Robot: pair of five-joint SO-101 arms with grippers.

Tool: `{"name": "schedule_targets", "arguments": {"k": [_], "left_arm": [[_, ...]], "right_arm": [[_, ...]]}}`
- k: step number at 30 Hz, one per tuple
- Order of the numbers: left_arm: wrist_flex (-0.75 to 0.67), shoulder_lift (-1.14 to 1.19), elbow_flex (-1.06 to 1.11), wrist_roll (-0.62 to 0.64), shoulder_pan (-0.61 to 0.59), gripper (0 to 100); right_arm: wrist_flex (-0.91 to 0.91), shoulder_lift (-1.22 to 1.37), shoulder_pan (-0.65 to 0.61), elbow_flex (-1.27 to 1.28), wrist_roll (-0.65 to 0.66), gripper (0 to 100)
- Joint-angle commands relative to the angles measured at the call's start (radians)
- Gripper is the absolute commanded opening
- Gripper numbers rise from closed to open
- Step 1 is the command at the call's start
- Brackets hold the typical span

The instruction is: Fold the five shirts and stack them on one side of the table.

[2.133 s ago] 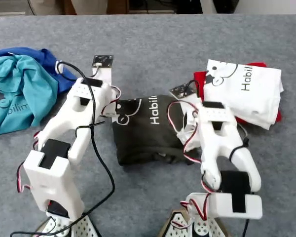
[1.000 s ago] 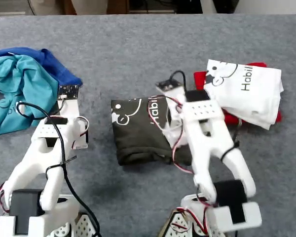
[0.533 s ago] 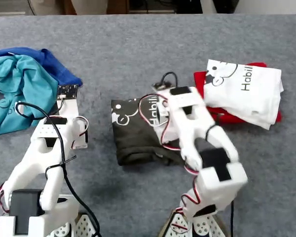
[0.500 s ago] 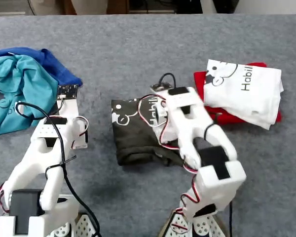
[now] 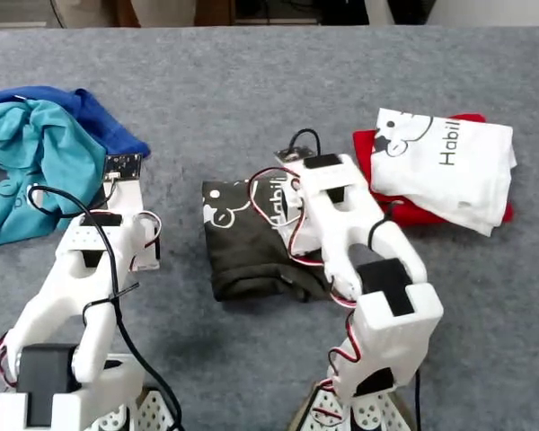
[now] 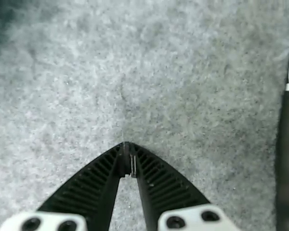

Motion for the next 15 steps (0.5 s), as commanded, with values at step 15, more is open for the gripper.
{"name": "schedule_targets", "arguments": {"k": [15], "left_arm": [[-0.006, -0.033, -0.005, 0.008, -0.008, 2]], "right_arm": [[0.206, -0.107, 0.124, -0.576, 0.331, 0.2]]}}
